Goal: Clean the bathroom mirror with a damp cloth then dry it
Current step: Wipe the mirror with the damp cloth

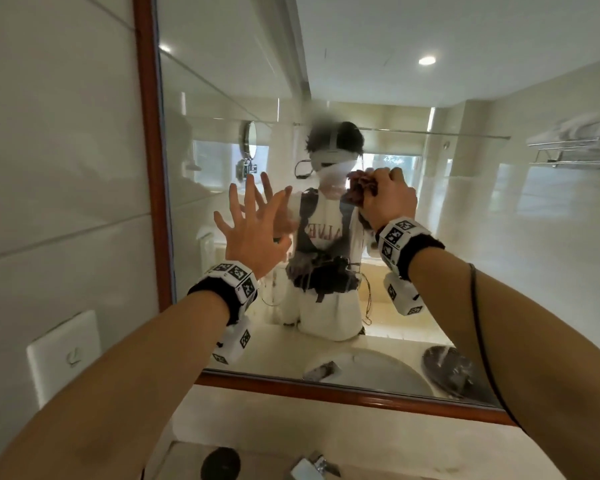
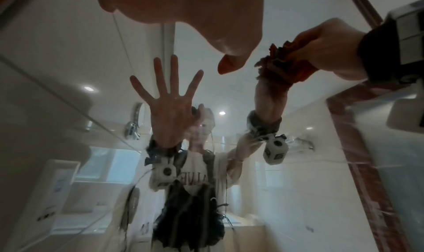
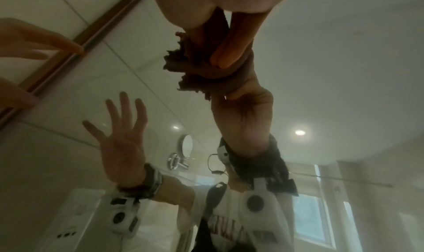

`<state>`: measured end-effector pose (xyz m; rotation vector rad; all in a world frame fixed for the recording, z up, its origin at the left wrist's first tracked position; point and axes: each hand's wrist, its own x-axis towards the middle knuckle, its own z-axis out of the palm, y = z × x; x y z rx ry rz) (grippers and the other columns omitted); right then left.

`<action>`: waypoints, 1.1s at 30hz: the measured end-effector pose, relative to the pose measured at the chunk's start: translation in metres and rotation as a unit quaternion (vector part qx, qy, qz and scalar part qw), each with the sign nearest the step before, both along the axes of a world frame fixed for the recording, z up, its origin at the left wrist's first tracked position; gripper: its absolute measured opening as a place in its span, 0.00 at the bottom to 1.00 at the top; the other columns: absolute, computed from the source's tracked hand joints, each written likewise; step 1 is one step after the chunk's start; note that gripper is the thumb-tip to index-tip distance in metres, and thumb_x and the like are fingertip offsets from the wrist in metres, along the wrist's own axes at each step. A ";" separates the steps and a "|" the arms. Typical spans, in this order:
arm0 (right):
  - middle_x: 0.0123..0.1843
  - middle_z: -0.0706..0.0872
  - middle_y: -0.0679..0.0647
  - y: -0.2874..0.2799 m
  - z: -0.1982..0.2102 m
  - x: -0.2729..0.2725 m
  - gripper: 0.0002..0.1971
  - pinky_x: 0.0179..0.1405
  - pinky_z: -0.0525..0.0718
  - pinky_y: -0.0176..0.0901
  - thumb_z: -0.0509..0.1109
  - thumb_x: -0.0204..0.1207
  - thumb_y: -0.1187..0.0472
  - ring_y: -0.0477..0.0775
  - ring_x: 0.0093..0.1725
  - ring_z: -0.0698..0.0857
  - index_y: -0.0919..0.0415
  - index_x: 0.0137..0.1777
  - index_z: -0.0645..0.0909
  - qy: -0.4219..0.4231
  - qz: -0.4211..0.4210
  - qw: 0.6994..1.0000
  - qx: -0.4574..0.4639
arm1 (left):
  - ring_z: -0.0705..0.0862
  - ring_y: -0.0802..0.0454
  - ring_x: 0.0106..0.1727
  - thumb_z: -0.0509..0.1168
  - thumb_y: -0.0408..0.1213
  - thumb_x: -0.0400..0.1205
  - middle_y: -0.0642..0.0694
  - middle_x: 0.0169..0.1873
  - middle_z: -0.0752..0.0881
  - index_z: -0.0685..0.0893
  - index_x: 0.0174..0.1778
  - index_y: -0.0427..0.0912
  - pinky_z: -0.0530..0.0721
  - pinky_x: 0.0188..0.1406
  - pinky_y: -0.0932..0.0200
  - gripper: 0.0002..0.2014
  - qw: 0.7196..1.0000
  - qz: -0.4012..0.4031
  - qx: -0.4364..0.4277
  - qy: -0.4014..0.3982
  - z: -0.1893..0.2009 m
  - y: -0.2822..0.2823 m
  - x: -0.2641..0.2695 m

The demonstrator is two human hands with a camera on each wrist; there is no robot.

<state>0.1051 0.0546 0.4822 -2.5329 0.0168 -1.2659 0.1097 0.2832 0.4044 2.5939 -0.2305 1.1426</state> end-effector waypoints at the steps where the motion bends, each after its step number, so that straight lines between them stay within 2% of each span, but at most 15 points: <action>1: 0.69 0.75 0.60 0.018 0.004 0.005 0.18 0.56 0.80 0.54 0.62 0.83 0.56 0.68 0.55 0.82 0.58 0.70 0.74 0.001 0.009 1.000 -0.027 | 0.32 0.35 0.85 0.65 0.58 0.78 0.45 0.86 0.32 0.49 0.85 0.64 0.46 0.77 0.18 0.42 1.000 0.007 -0.002 -0.003 0.001 0.012 0.002; 4: 0.68 0.75 0.62 0.075 0.010 0.019 0.18 0.51 0.82 0.54 0.63 0.82 0.56 0.67 0.51 0.83 0.61 0.70 0.74 0.001 0.033 0.994 -0.103 | 0.36 0.34 0.86 0.60 0.63 0.76 0.44 0.86 0.35 0.48 0.85 0.63 0.50 0.76 0.17 0.43 0.999 0.033 0.003 -0.017 -0.001 0.049 0.010; 6: 0.69 0.75 0.63 0.108 0.009 0.025 0.20 0.50 0.83 0.53 0.64 0.82 0.56 0.66 0.51 0.83 0.61 0.71 0.72 0.008 0.040 0.989 -0.141 | 0.40 0.33 0.86 0.66 0.59 0.75 0.43 0.87 0.38 0.52 0.85 0.62 0.56 0.74 0.16 0.43 0.998 0.049 0.008 -0.030 -0.004 0.072 0.016; 9: 0.69 0.74 0.63 0.146 -0.001 0.032 0.21 0.55 0.79 0.53 0.66 0.81 0.54 0.65 0.57 0.81 0.61 0.72 0.71 0.028 0.053 0.977 -0.205 | 0.39 0.34 0.86 0.68 0.59 0.76 0.44 0.86 0.37 0.52 0.85 0.61 0.58 0.73 0.16 0.43 0.998 0.062 0.006 -0.020 -0.009 0.098 0.022; 12: 0.69 0.73 0.62 0.163 -0.011 0.035 0.21 0.60 0.78 0.58 0.65 0.80 0.53 0.64 0.60 0.79 0.60 0.70 0.70 0.043 0.058 0.966 -0.248 | 0.38 0.36 0.86 0.68 0.58 0.77 0.46 0.86 0.36 0.54 0.84 0.61 0.60 0.72 0.16 0.42 0.998 0.061 0.005 -0.018 -0.013 0.112 0.023; 15: 0.67 0.75 0.62 0.157 -0.010 0.036 0.20 0.56 0.78 0.55 0.65 0.80 0.54 0.65 0.58 0.80 0.61 0.68 0.72 0.046 0.054 0.959 -0.275 | 0.39 0.36 0.86 0.68 0.57 0.77 0.47 0.86 0.36 0.55 0.83 0.61 0.60 0.72 0.16 0.41 0.998 0.063 0.004 -0.024 -0.015 0.115 0.025; 19: 0.66 0.75 0.61 0.124 0.004 0.032 0.19 0.52 0.78 0.52 0.66 0.79 0.55 0.66 0.53 0.81 0.60 0.68 0.72 0.040 0.046 0.969 -0.241 | 0.40 0.35 0.86 0.68 0.59 0.77 0.47 0.86 0.35 0.56 0.84 0.61 0.59 0.73 0.16 0.41 0.997 0.067 0.014 -0.024 -0.013 0.107 0.028; 23: 0.66 0.77 0.61 0.074 0.024 0.028 0.19 0.53 0.81 0.55 0.69 0.77 0.53 0.68 0.50 0.83 0.52 0.68 0.74 0.014 0.004 0.987 -0.163 | 0.44 0.33 0.86 0.68 0.58 0.76 0.43 0.87 0.40 0.58 0.83 0.61 0.61 0.71 0.16 0.40 0.998 0.055 0.018 -0.040 -0.014 0.095 0.025; 26: 0.62 0.80 0.59 0.050 0.037 0.027 0.18 0.50 0.81 0.54 0.70 0.74 0.50 0.68 0.48 0.84 0.48 0.63 0.76 -0.003 -0.027 0.990 -0.136 | 0.43 0.33 0.86 0.69 0.58 0.76 0.43 0.87 0.40 0.58 0.84 0.61 0.60 0.72 0.16 0.41 0.998 0.046 0.014 -0.043 -0.016 0.090 0.026; 30: 0.61 0.80 0.59 0.059 0.041 0.026 0.16 0.49 0.79 0.52 0.70 0.75 0.51 0.68 0.47 0.83 0.49 0.62 0.77 -0.005 -0.033 0.993 -0.116 | 0.42 0.33 0.86 0.68 0.59 0.76 0.44 0.87 0.38 0.58 0.84 0.60 0.59 0.73 0.16 0.41 0.998 0.049 0.009 -0.038 -0.016 0.093 0.029; 33: 0.62 0.78 0.61 0.084 0.043 0.027 0.17 0.51 0.80 0.53 0.68 0.77 0.54 0.69 0.48 0.83 0.52 0.65 0.75 0.002 -0.024 0.991 -0.133 | 0.44 0.31 0.86 0.69 0.58 0.76 0.42 0.87 0.41 0.61 0.84 0.59 0.61 0.73 0.18 0.40 0.998 0.048 0.006 -0.051 -0.017 0.099 0.030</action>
